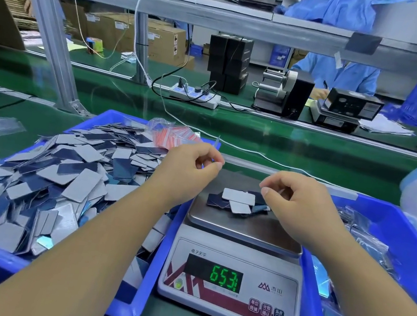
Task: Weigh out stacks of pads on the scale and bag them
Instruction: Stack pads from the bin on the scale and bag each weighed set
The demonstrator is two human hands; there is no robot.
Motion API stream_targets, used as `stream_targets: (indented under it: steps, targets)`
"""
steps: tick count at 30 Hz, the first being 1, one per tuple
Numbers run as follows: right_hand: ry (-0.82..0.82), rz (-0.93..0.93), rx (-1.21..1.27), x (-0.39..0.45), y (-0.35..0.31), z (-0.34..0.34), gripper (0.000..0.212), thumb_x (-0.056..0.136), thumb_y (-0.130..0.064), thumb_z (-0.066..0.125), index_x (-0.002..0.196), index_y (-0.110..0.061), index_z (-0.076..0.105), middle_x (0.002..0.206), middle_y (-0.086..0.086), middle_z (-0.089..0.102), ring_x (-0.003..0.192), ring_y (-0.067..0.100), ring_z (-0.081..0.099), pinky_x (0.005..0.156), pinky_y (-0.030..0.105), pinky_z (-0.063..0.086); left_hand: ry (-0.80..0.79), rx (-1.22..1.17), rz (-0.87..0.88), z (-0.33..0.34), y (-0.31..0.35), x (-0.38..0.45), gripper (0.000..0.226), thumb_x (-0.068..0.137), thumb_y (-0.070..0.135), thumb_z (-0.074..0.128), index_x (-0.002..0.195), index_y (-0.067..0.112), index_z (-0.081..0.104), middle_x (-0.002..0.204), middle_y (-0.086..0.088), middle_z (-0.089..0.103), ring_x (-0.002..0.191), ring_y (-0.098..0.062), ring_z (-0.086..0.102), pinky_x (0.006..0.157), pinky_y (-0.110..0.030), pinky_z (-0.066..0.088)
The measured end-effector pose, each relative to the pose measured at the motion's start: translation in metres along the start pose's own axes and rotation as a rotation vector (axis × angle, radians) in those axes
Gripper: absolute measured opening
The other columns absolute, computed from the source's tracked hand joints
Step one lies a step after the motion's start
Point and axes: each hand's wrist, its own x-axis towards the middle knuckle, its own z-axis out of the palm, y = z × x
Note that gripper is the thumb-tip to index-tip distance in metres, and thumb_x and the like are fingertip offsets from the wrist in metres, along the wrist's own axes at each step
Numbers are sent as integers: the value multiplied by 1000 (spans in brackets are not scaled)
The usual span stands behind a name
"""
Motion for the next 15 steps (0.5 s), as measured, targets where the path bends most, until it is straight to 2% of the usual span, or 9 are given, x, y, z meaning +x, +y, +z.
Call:
stream_targets:
  steps: [2, 5, 8, 11, 13, 15]
  targets:
    - [-9, -6, -17, 0, 0, 0, 16, 89, -24, 63, 77, -34, 66, 78, -35, 59, 71, -6, 54, 55, 8, 37, -9, -5, -8, 0, 1, -1, 18, 92, 17, 64, 82, 31, 71, 65, 20, 56, 61, -2, 46, 58, -9, 40]
    - [-17, -15, -68, 1, 1, -1, 13, 88, -26, 65, 79, -36, 66, 77, -23, 62, 75, -8, 53, 59, 8, 32, -49, 7, -3, -1, 6, -3, 17, 93, 16, 62, 87, 30, 72, 66, 23, 56, 61, -1, 46, 58, -7, 39]
    - [-35, -51, -120, 0, 1, -3, 11, 86, -26, 66, 86, -38, 65, 87, -18, 59, 79, -16, 48, 64, 4, 31, -114, 57, 26, -2, 11, -7, 15, 93, 16, 62, 94, 27, 73, 77, 18, 59, 66, 1, 49, 61, -5, 38]
    - [-61, -76, -145, 1, 1, -8, 18, 85, -27, 65, 100, -35, 68, 96, -16, 57, 76, -13, 48, 67, 7, 32, -183, 134, 58, -4, 15, -9, 19, 92, 18, 62, 101, 31, 71, 95, 14, 61, 85, 1, 54, 71, -4, 38]
    - [-120, -73, -192, 0, 1, -9, 28, 84, -32, 64, 111, -35, 66, 104, -15, 54, 73, -10, 45, 70, 18, 34, -243, 196, 82, -9, 17, -9, 26, 91, 19, 61, 109, 37, 68, 104, 21, 58, 98, 3, 53, 79, -4, 37]
    - [-166, -66, -215, 0, 1, -10, 37, 83, -32, 62, 120, -34, 63, 112, -15, 51, 71, -12, 43, 74, 22, 35, -313, 277, 100, -15, 19, -7, 36, 89, 20, 60, 120, 39, 64, 114, 24, 53, 108, 5, 50, 89, -10, 36]
